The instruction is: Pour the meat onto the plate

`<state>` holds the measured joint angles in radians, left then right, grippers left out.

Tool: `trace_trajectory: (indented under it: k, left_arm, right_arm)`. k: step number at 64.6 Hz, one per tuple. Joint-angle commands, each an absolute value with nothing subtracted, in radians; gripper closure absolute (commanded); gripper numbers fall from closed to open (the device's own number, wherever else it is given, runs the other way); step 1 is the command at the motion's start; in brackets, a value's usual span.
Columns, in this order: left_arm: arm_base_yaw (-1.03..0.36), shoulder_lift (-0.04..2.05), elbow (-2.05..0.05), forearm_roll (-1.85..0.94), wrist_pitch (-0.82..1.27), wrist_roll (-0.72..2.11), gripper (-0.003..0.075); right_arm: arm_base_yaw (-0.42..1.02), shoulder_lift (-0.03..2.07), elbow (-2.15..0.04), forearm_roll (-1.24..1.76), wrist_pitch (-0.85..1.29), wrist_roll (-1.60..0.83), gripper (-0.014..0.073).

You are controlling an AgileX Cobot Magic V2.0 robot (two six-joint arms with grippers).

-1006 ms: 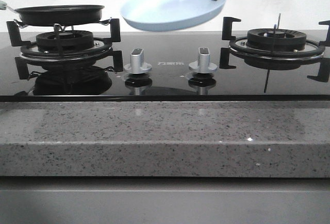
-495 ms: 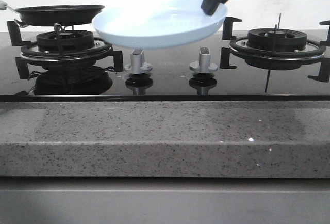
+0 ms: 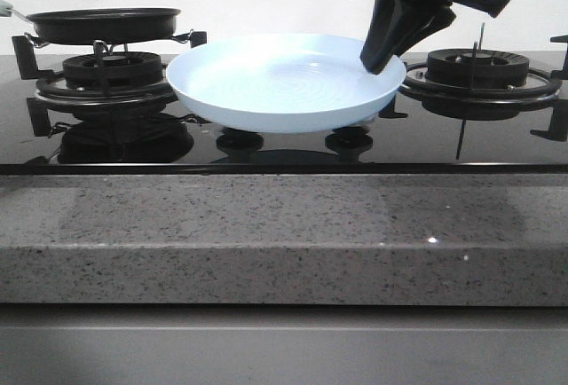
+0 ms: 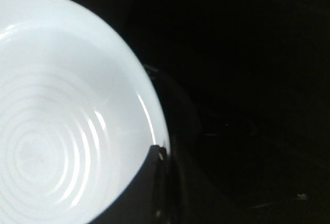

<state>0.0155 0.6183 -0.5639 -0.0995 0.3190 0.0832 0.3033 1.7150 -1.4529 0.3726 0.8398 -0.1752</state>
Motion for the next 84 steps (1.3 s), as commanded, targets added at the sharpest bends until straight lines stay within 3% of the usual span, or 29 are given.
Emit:
trace_trajectory:
  k: [1, 23, 53, 67, 84]
  left_arm:
    - [0.012, 0.622, -0.591, -0.108, 0.233, 0.073, 0.0261]
    - [0.014, 0.691, -0.624, -0.267, 0.258, 0.053, 0.0260]
    - [0.108, 1.217, -1.082, -0.455, 0.463, 0.065, 0.0258]
    - [0.217, 1.411, -1.271, -0.858, 0.649, 0.270, 0.0258]
    - [0.372, 1.560, -1.322, -1.212, 0.784, 0.392, 0.0258]
  right_arm:
    - [0.300, 1.664, -1.471, 0.387, 0.803, -0.188, 0.0655]
    - [0.300, 1.667, -1.471, 0.388, 0.802, -0.188, 0.0655]
    - [0.300, 1.667, -1.471, 0.388, 0.802, -0.188, 0.0655]
    - [0.300, 1.667, -1.471, 0.388, 0.802, -0.188, 0.0655]
    - [0.300, 1.667, -1.471, 0.388, 0.801, -0.188, 0.0655]
